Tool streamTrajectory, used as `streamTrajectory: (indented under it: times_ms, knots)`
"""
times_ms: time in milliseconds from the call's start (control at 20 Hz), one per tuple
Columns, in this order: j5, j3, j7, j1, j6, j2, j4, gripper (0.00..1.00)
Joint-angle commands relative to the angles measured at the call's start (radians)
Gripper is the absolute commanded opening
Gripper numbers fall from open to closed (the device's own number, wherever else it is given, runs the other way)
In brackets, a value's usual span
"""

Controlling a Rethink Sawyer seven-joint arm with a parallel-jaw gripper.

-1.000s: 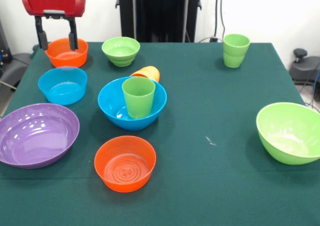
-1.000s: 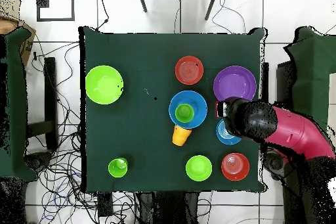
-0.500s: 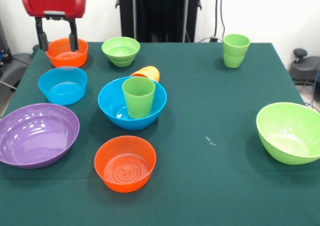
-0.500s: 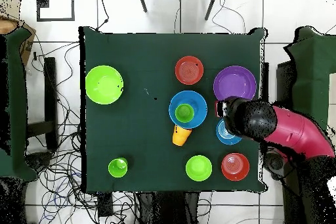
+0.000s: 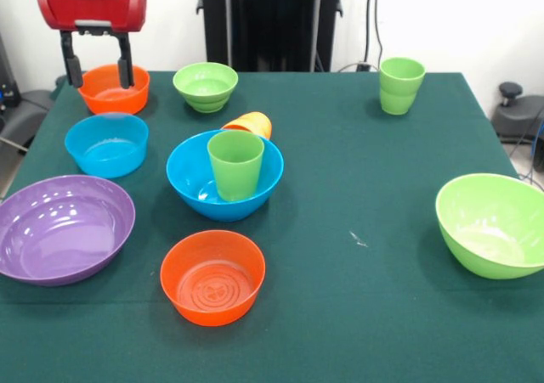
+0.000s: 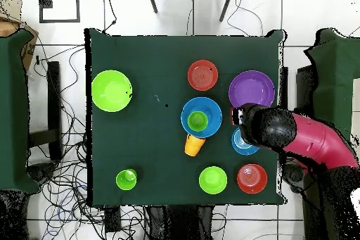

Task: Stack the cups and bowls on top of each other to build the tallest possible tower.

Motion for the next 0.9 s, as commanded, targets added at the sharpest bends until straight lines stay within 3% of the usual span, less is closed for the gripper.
streamTrajectory:
  times_ms: [50, 450, 900]
  knots:
    - [0.007, 0.048, 0.067, 0.028, 0.001, 0.054, -0.044, 1.00]
    - [0.004, 0.045, 0.055, 0.034, 0.039, 0.063, -0.059, 1.00]
    - [-0.022, 0.002, 0.108, 0.098, 0.020, 0.133, -0.124, 1.00]
